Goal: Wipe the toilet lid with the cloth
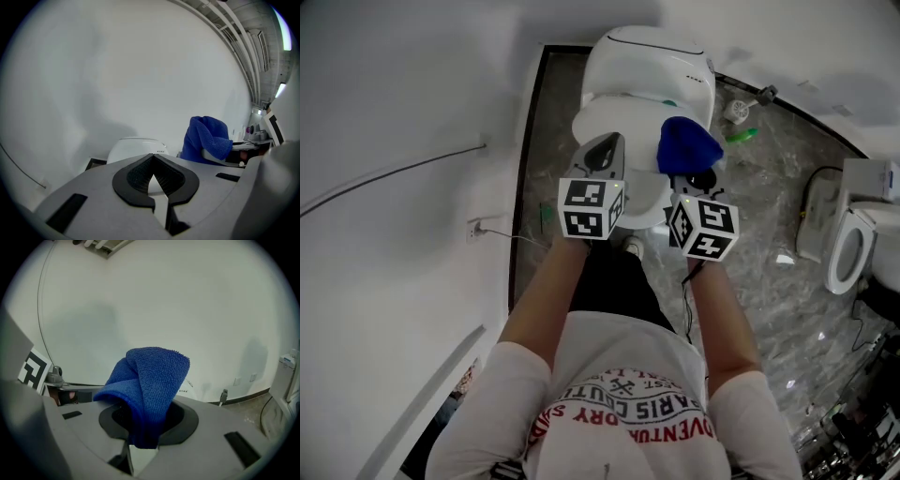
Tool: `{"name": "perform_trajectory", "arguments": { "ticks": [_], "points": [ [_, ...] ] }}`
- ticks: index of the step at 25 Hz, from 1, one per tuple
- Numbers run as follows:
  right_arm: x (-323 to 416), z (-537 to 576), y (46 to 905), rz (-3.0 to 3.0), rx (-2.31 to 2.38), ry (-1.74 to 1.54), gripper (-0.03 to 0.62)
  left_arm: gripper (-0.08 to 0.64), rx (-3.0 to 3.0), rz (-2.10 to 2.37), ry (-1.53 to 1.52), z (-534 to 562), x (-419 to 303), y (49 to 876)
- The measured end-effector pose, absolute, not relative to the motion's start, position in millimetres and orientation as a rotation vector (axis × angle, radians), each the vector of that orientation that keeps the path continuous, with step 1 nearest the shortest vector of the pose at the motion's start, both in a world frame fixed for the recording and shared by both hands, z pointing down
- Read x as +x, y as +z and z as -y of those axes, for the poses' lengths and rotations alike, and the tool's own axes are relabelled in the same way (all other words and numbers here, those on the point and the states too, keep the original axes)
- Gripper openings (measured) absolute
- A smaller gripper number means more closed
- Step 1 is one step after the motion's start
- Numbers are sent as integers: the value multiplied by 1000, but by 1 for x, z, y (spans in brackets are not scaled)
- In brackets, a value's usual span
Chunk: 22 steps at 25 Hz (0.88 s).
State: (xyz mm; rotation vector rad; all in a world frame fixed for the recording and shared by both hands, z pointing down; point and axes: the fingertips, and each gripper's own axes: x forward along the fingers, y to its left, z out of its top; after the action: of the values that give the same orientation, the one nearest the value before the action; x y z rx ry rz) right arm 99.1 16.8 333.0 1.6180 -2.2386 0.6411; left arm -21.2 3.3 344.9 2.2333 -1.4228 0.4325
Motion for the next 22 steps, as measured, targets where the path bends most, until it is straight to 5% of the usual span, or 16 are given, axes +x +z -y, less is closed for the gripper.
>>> {"name": "perform_trajectory", "arguments": {
  "ticks": [22],
  "points": [
    [83, -137, 461, 2112, 1480, 809, 87, 6, 2017, 1295, 638, -132, -29, 487]
  ]
}}
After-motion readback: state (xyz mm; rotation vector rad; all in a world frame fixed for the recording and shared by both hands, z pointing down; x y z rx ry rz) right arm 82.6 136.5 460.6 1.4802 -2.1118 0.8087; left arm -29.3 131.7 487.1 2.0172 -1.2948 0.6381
